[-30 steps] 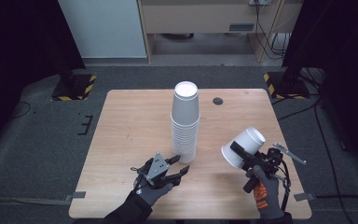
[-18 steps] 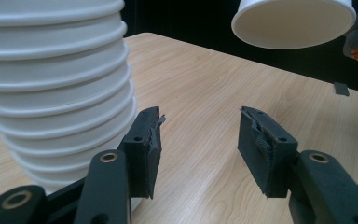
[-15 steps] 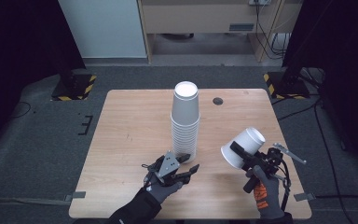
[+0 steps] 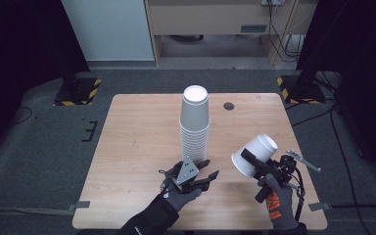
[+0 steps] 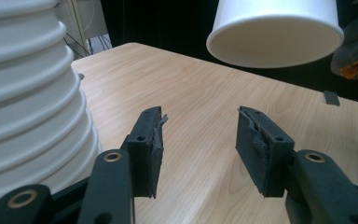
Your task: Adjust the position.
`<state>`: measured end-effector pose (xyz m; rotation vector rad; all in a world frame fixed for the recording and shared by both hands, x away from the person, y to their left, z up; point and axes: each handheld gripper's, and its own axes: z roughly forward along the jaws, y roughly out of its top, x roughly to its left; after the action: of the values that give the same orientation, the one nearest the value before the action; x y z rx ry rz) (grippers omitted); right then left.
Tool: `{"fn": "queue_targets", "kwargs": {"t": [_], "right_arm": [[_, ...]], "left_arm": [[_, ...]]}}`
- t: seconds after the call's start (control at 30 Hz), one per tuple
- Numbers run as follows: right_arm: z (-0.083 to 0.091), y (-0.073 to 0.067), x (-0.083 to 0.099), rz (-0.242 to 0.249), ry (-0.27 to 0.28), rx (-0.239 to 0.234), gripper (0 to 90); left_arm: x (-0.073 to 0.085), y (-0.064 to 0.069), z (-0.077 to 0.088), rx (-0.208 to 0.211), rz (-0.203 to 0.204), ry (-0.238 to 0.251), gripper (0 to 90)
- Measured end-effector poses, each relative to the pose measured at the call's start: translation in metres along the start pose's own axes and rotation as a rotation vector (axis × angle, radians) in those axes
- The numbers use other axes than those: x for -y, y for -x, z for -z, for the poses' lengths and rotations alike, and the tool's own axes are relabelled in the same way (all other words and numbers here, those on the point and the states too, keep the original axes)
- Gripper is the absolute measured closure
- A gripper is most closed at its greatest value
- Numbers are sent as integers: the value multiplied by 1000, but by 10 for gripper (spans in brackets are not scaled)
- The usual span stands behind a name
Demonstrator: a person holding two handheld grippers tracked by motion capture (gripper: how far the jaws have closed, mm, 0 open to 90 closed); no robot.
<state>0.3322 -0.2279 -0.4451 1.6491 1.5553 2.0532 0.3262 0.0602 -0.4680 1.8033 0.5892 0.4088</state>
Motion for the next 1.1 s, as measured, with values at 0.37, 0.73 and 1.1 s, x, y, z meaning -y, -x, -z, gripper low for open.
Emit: {"fn": "queue_targets", "kwargs": {"t": [0.37, 0.73, 1.1], "right_arm": [[-1, 1, 1, -3, -11, 1, 153], [-2, 1, 2, -2, -16, -2, 153], [-3, -1, 2, -7, -18, -15, 153]], "left_arm": [[-4, 1, -21, 18, 1, 7, 502], [-12, 4, -35, 21, -28, 18, 520], [-19, 11, -45, 38, -33, 54, 527]]}}
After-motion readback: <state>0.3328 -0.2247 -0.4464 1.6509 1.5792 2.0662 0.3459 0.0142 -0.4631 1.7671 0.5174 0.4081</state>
